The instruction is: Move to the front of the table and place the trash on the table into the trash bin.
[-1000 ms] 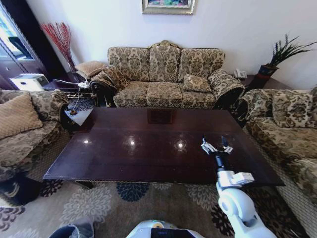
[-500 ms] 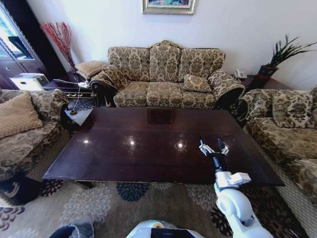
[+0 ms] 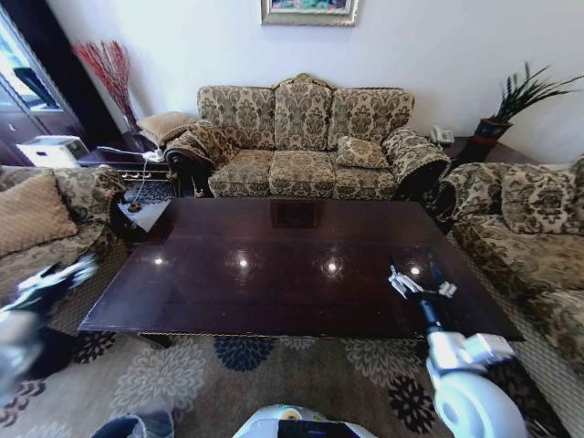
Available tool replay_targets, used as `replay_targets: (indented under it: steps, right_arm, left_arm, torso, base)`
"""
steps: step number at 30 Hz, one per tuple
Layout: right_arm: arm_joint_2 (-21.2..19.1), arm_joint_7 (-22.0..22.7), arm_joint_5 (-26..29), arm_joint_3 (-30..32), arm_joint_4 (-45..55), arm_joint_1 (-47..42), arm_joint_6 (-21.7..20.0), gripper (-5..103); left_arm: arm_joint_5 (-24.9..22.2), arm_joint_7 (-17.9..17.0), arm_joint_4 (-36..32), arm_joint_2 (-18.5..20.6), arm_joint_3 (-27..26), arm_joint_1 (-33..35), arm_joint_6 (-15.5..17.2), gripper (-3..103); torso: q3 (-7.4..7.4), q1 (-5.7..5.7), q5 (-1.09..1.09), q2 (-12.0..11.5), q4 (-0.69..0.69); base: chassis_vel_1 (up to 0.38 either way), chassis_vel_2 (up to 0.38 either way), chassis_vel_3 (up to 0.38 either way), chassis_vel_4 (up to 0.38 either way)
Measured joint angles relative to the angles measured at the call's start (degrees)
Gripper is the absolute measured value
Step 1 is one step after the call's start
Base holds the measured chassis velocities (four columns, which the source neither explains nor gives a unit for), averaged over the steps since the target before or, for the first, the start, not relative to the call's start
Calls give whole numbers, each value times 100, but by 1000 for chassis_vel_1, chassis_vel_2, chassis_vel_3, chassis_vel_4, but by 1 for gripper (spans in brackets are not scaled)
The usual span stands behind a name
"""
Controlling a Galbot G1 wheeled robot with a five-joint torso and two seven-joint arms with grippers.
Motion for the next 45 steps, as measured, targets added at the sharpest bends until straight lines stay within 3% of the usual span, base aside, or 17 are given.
replay_targets:
  steps: [2, 3, 4, 6, 8, 11, 23, 45]
  right_arm:
    - [-63, -135, -58, -9, -73, -43, 150, 100]
    - [-71, -215, -245, -22, -136, -239, 411, 100]
    - [5, -215, -421, -78, -139, -380, 558, 100]
    - [55, -208, -523, -131, -134, -436, 617, 100]
    - [221, -124, -934, -462, -49, -597, 779, 100]
    - [295, -54, -1172, -698, 34, -601, 792, 100]
    - [413, 91, -1384, -1100, 465, -585, 587, 100]
    - [415, 99, -1383, -1102, 455, -574, 579, 100]
  left_arm:
    - [157, 12, -224, -159, 103, 48, -49, 100]
    - [372, 35, -584, -366, 502, 51, -82, 100]
    - [578, 44, -717, -476, 851, 34, -97, 100]
    - [726, 63, -765, -532, 1065, 33, -121, 100]
    - [1439, 135, -775, -716, 1832, 29, -338, 100]
    - [1784, 152, -742, -842, 2116, -10, -458, 100]
    - [1693, 6, -1155, -1338, 1606, 14, -11, 100]
    - [1681, 1, -1118, -1375, 1598, 27, 13, 100]
  torso:
    - [0, 0, 1, 0, 10]
    - [0, -1, 5, 0, 10]
    - [0, -1, 3, 0, 1]
    - [-1, -1, 2, 0, -1]
    - [0, -1, 1, 0, -4]
    - [-1, -2, 1, 0, 0]
    - [-1, -1, 1, 0, 1]
    - [-1, -1, 2, 0, 0]
  base:
    - [0, 0, 0, 0]
    - [0, 0, 0, 0]
    - [0, 0, 0, 0]
    - [0, 0, 0, 0]
    - [0, 0, 0, 0]
    - [0, 0, 0, 0]
    - [0, 0, 0, 0]
    - [0, 0, 0, 0]
